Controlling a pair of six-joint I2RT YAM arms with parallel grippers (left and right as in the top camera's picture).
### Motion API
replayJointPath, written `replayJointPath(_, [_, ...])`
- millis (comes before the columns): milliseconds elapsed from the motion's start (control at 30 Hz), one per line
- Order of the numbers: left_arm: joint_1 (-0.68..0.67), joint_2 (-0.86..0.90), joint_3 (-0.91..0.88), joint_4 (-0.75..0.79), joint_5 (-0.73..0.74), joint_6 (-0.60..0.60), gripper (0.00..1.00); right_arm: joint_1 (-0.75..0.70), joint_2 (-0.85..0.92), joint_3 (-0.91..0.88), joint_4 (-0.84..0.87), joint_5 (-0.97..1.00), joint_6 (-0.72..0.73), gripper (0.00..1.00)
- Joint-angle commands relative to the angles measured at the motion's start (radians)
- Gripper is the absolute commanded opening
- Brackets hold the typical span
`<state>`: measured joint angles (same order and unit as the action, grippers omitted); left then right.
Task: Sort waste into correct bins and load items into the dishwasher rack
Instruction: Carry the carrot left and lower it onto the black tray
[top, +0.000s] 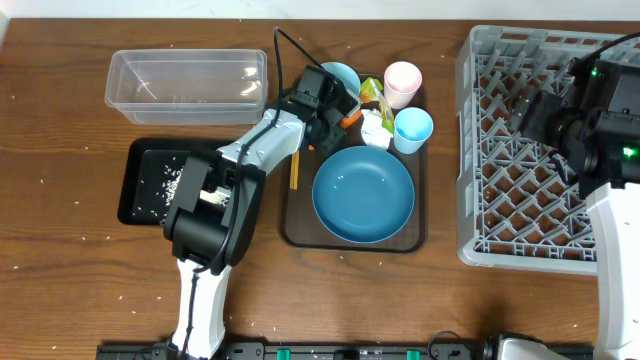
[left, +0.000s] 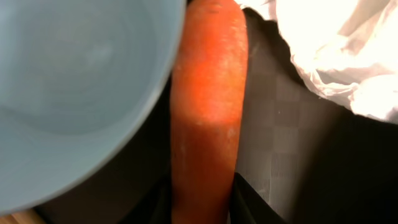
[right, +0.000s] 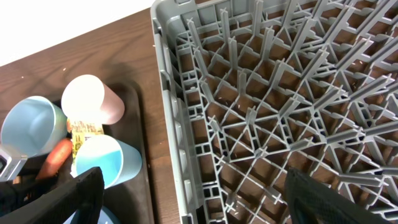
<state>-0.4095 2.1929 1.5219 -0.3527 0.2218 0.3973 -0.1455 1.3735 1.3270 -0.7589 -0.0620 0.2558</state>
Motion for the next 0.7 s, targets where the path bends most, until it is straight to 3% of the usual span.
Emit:
replayJointPath(0, [0.005, 0.04, -0.013, -0.039, -0.031, -0.008, 0.26, -0.004, 0.003, 0.004, 0.003, 0.006, -0.002, 0.85])
replayJointPath(233, [0.005, -0.044, -0.011, -0.064, -0.031, -0.082, 0.25, -0.004, 0.003, 0.004, 0.005, 0.006, -0.002, 0.86])
replayJointPath(667, [0.008, -0.357, -0.011, -0.221, -0.054, -0.175, 0.24, -0.004, 0.003, 0.004, 0.006, 0.006, -0.002, 0.86])
